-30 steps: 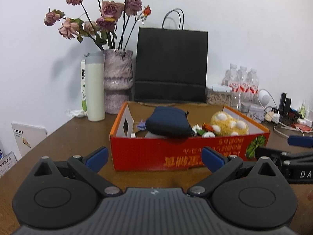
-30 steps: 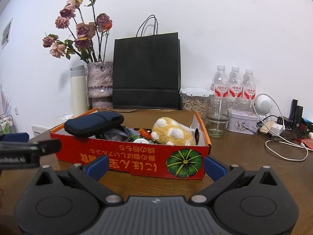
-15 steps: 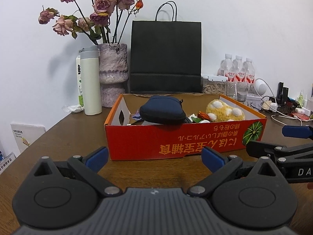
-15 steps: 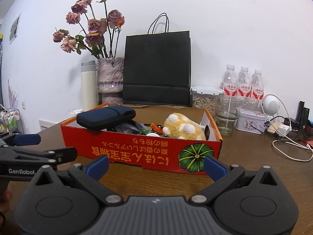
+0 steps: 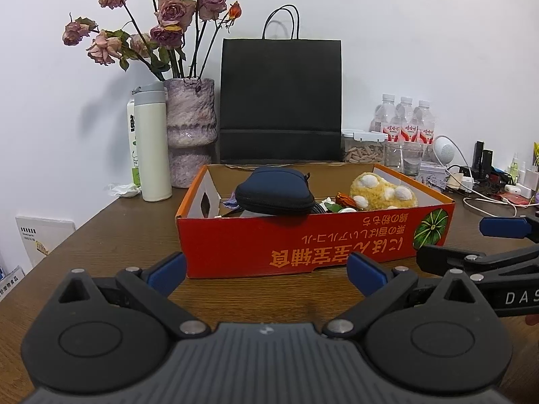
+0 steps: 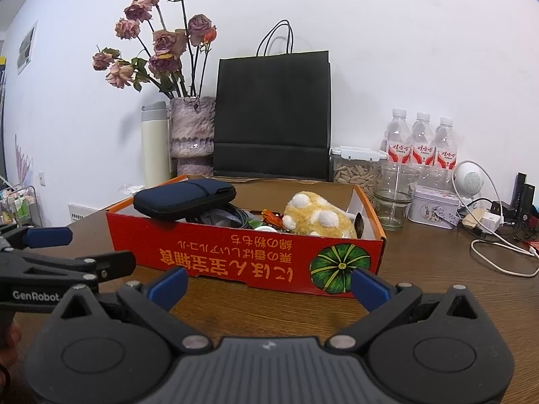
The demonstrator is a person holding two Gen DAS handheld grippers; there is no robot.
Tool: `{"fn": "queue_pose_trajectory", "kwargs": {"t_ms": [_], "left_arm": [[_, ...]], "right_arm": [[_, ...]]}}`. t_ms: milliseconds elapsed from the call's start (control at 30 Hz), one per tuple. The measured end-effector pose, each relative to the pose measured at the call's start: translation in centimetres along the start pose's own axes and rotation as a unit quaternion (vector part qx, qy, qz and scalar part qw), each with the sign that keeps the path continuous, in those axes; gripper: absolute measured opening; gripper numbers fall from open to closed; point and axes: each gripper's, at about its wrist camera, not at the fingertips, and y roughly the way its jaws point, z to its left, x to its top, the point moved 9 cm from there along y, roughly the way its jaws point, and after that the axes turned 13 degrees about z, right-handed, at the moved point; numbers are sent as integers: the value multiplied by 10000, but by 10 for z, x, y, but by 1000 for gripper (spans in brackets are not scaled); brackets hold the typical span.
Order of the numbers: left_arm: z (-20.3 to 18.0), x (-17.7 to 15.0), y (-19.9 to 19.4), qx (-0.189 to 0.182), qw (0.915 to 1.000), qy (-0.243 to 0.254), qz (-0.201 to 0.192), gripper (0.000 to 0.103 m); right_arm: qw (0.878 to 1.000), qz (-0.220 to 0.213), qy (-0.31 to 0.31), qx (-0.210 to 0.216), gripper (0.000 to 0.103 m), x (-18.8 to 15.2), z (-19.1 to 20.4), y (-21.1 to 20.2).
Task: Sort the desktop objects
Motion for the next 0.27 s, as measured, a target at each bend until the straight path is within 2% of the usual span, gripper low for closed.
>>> {"fn": "queue_pose_trajectory", "kwargs": {"t_ms": [267], "left_arm": [[0,-1,1,-59,10000,-24,54,103]], "right_arm": [[10000,-3,0,9,103,0,0,0]]}}
